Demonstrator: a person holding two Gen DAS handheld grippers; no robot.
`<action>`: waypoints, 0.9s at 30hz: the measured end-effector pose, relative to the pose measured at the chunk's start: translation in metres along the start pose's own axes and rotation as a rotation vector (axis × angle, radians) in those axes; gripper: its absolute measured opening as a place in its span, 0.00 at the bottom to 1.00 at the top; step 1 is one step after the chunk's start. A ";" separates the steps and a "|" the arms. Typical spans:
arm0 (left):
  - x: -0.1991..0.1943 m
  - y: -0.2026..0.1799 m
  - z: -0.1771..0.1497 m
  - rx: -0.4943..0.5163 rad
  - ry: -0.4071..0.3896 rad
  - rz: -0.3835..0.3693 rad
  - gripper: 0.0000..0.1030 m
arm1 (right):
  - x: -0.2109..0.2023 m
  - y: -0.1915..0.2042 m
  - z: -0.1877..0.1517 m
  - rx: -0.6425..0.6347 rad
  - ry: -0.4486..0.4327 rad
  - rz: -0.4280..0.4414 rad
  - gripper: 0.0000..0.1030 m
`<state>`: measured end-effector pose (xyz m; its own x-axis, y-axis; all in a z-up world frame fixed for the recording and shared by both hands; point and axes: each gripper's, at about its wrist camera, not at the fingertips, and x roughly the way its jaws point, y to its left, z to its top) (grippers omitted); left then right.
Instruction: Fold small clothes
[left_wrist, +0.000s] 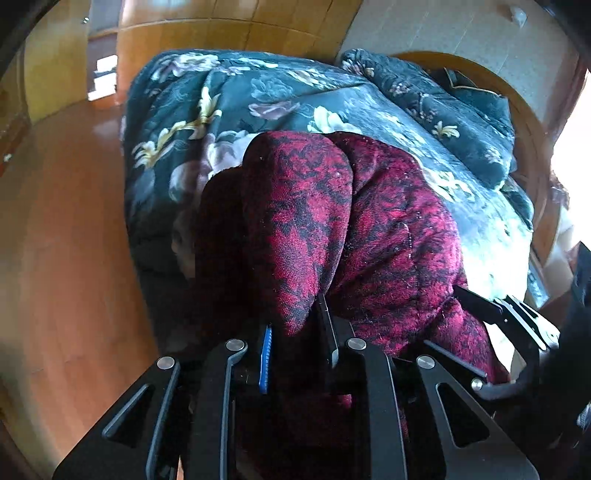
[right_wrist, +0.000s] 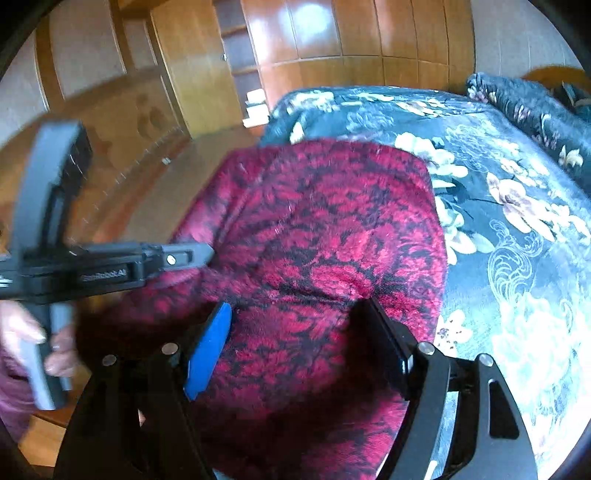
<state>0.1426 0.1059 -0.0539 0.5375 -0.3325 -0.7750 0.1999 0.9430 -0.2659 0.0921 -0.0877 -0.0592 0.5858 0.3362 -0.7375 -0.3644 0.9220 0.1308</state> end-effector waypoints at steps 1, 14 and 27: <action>-0.004 -0.002 -0.001 0.004 -0.015 0.020 0.23 | 0.003 -0.001 -0.004 -0.007 -0.009 -0.008 0.72; -0.036 -0.019 -0.012 0.073 -0.119 0.185 0.44 | -0.033 -0.037 0.045 0.121 -0.036 0.154 0.72; -0.030 -0.017 -0.014 0.084 -0.136 0.207 0.51 | 0.020 -0.052 0.076 0.118 0.011 0.022 0.83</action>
<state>0.1115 0.1000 -0.0343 0.6780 -0.1367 -0.7222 0.1389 0.9887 -0.0567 0.1772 -0.1140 -0.0303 0.5702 0.3548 -0.7410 -0.2892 0.9309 0.2232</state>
